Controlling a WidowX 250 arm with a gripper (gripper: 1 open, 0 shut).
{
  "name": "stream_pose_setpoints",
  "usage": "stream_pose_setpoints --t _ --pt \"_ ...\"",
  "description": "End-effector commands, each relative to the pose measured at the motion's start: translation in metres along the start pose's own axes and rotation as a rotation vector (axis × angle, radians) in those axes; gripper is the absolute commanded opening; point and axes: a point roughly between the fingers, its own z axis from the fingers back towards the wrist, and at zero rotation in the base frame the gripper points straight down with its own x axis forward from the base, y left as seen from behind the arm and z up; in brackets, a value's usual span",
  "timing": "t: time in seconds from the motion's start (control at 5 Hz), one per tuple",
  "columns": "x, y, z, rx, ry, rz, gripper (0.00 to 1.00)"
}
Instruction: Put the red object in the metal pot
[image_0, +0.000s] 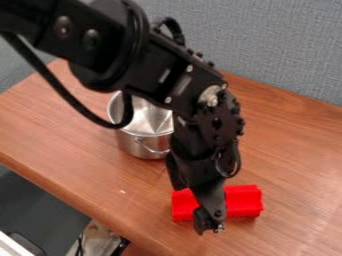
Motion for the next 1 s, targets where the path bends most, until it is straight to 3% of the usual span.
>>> stream_pose_setpoints --t 0.0,0.8 --pt "0.0083 0.0059 0.0041 0.003 -0.024 0.014 1.0" --pt "0.0105 0.0077 0.0041 -0.013 -0.027 0.013 1.0"
